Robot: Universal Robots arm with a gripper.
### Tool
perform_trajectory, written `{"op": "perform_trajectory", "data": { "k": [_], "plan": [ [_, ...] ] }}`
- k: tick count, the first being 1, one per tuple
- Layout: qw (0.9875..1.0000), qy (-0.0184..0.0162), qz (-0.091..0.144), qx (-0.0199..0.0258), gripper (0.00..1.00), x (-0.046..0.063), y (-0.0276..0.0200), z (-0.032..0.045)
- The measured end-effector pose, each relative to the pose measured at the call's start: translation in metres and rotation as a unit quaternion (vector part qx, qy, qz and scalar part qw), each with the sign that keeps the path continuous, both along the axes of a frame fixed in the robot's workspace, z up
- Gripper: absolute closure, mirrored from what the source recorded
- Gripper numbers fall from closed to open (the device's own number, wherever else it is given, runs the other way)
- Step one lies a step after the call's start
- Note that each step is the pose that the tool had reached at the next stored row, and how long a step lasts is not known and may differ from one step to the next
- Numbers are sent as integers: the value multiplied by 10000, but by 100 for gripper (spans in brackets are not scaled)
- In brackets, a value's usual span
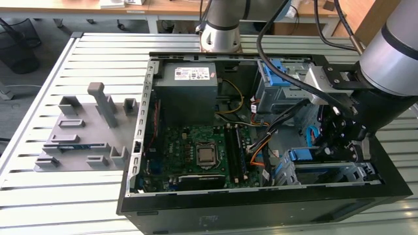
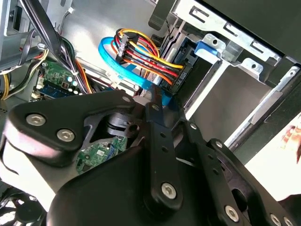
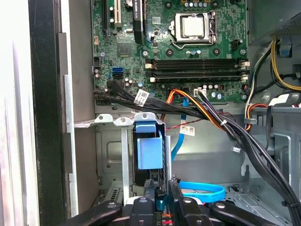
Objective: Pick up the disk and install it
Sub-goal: 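Insert the second disk wire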
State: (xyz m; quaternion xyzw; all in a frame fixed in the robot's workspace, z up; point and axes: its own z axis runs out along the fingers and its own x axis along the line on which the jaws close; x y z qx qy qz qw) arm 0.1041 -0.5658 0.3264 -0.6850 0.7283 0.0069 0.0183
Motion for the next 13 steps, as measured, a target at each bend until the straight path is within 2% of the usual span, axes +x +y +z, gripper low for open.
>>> {"op": "perform_trajectory", "data": {
  "k": [1,6,13],
  "plan": [
    [10000,0,0,1,73,0,0,0],
    [10000,1,0,-1,73,-1,0,42],
    [10000,9,0,-1,73,0,0,150]
  ]
}}
